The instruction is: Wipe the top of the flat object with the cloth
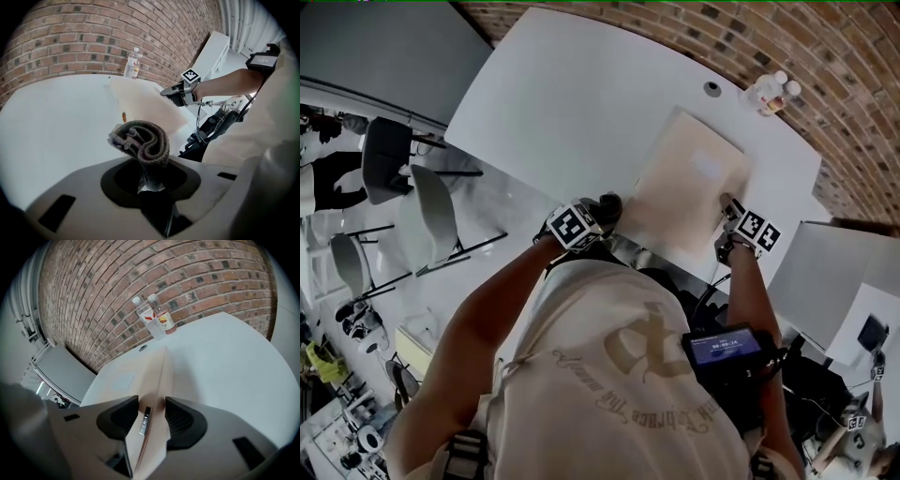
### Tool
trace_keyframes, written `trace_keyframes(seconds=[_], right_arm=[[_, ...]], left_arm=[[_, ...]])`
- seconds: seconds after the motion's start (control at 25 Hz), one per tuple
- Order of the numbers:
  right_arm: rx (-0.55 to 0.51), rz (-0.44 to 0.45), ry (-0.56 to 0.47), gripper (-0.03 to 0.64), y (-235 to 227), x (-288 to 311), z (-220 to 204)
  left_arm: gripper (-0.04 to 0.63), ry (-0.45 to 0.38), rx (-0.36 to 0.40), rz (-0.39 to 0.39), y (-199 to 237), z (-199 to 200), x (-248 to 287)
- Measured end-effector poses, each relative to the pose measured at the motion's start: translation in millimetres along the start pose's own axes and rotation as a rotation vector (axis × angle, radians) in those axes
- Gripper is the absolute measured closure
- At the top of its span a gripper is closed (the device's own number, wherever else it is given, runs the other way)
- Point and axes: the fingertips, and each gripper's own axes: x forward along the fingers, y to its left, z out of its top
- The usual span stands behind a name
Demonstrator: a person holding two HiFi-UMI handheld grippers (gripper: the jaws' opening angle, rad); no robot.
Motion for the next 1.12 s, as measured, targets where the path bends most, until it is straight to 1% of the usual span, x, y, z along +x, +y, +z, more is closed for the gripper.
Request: trace_keyframes(seconds=[0.08, 0.12, 0.16, 0.24, 0.32, 0.36, 0.4, 0.48, 0.6, 0.68, 0.76, 0.84, 0.88, 0.92, 1.12], right_arm=[[-0.002, 0.012, -0.004, 0.426, 1, 0, 0], [-0.003, 0.018, -0.004, 0.426, 2, 0, -1], [-0.005, 0.023, -0.004, 0.426, 2, 0, -1], [-0.012, 0.034, -0.007, 0.426, 2, 0, 0], [-0.014, 0.048, -0.012, 0.426, 2, 0, 1], [-0.012, 0.055, -0.014, 0.426, 2, 1, 0], [-0.008, 0.061, -0.017, 0.426, 3, 1, -1], [-0.001, 0.071, -0.019, 0.426, 4, 2, -4], [0.004, 0.081, -0.024, 0.426, 5, 0, -3], [0.007, 0.085, -0.031, 0.425, 5, 0, -4], [0.008, 0.088, -0.036, 0.425, 4, 0, -4], [0.007, 0.092, -0.038, 0.425, 3, 2, -4], [0.006, 0.094, -0.038, 0.425, 3, 2, -4], [0.005, 0.096, -0.038, 0.425, 3, 3, -3], [0.002, 0.108, -0.041, 0.423, 3, 4, -3]], left_arm=[[0.489, 0.001, -0.033, 0.001, -10, -11, -1], [0.489, -0.003, -0.062, 0.011, -12, -16, -3], [0.489, -0.015, -0.106, 0.029, -12, -20, -5], [0.489, -0.067, -0.245, 0.081, -5, -23, -9], [0.489, -0.139, -0.414, 0.130, 6, -25, -13], [0.489, -0.167, -0.488, 0.145, 10, -27, -13], [0.489, -0.186, -0.543, 0.152, 12, -28, -13], [0.489, -0.195, -0.598, 0.158, 12, -29, -8], [0.489, -0.191, -0.640, 0.162, 7, -22, 2], [0.489, -0.211, -0.710, 0.153, 4, -16, 9], [0.489, -0.236, -0.798, 0.130, -2, -10, 18], [0.489, -0.250, -0.870, 0.103, -8, -6, 28], [0.489, -0.250, -0.888, 0.092, -11, -5, 32], [0.489, -0.244, -0.891, 0.085, -14, -3, 35], [0.489, -0.173, -0.812, 0.051, -34, 7, 52]])
